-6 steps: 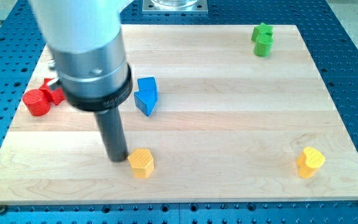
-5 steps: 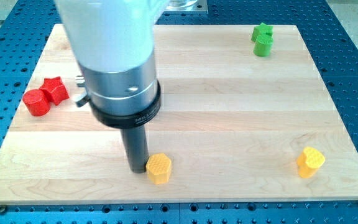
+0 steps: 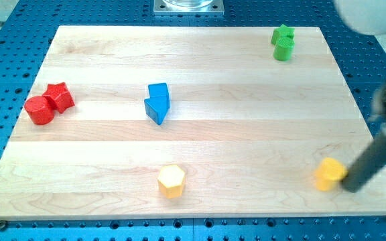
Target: Move the yellow heart towards the yellow hexagon
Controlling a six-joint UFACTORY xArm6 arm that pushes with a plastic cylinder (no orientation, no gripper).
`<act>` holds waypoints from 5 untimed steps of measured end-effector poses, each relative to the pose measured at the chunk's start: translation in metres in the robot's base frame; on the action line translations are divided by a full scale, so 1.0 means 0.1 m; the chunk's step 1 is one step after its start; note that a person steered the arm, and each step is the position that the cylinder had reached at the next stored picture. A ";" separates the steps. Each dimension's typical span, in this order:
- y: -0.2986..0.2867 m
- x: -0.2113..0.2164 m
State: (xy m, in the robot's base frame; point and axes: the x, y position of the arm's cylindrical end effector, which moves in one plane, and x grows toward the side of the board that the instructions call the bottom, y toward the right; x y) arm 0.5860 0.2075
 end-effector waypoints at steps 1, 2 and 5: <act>-0.63 -0.34; -1.31 -0.42; -1.20 0.31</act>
